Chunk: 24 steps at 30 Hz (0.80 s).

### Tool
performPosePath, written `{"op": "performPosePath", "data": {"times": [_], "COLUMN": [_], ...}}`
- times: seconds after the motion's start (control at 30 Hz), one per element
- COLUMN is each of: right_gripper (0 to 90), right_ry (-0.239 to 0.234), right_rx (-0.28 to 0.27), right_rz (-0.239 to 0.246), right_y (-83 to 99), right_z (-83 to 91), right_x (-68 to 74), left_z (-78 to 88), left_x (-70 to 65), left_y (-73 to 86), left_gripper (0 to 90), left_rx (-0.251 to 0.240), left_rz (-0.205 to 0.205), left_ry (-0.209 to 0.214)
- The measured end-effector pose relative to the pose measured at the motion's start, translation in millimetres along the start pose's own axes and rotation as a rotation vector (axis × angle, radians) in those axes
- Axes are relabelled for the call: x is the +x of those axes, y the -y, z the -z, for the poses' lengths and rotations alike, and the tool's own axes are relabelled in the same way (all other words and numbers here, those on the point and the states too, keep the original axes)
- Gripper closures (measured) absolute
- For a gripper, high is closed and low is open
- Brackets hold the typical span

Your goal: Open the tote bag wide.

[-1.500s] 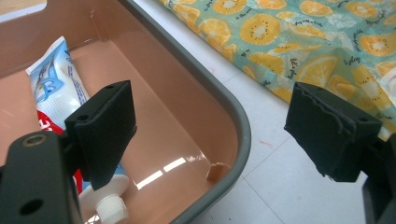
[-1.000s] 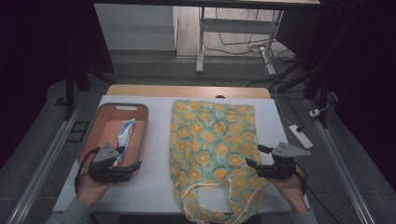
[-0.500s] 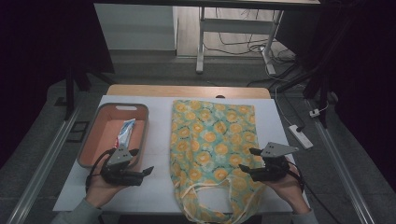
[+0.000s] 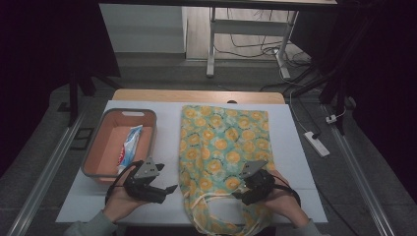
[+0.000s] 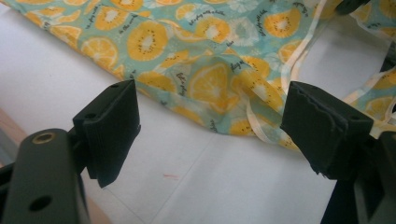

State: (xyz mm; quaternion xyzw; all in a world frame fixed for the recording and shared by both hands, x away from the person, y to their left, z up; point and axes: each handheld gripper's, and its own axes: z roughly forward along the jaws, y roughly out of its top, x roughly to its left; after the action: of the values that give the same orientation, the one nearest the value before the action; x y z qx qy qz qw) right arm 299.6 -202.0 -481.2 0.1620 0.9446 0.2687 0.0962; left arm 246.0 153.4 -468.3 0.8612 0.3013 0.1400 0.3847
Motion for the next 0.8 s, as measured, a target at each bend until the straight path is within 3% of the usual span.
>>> {"op": "performPosePath", "data": {"times": [0.13,0.33,0.43,0.67,0.8], "right_gripper": [37.4,79.5,87.6,88.7,88.9], "right_ry": [-0.004,-0.017,-0.006,-0.030,-0.002], "right_rx": [0.047,0.112,0.112,0.000,-0.119], "right_rz": [0.001,-0.031,-0.025,-0.018,-0.015], "right_y": [3.2,10.4,10.6,2.9,-11.6], "right_z": [-6.5,-8.4,-8.2,2.8,17.4], "right_x": [-0.7,-6.7,-7.2,-5.4,-5.2], "left_z": [-1.4,-5.0,-7.0,-12.8,-17.4], "left_x": [-1.7,-3.2,-4.1,-6.8,-11.5], "left_y": [1.6,3.4,3.9,3.7,1.2], "left_gripper": [19.7,20.0,20.1,20.4,20.9], "left_rx": [0.004,0.015,0.022,0.037,0.044], "left_rz": [-0.004,-0.008,-0.012,-0.021,-0.032], "left_ry": [0.010,0.018,0.022,0.030,0.044]}}
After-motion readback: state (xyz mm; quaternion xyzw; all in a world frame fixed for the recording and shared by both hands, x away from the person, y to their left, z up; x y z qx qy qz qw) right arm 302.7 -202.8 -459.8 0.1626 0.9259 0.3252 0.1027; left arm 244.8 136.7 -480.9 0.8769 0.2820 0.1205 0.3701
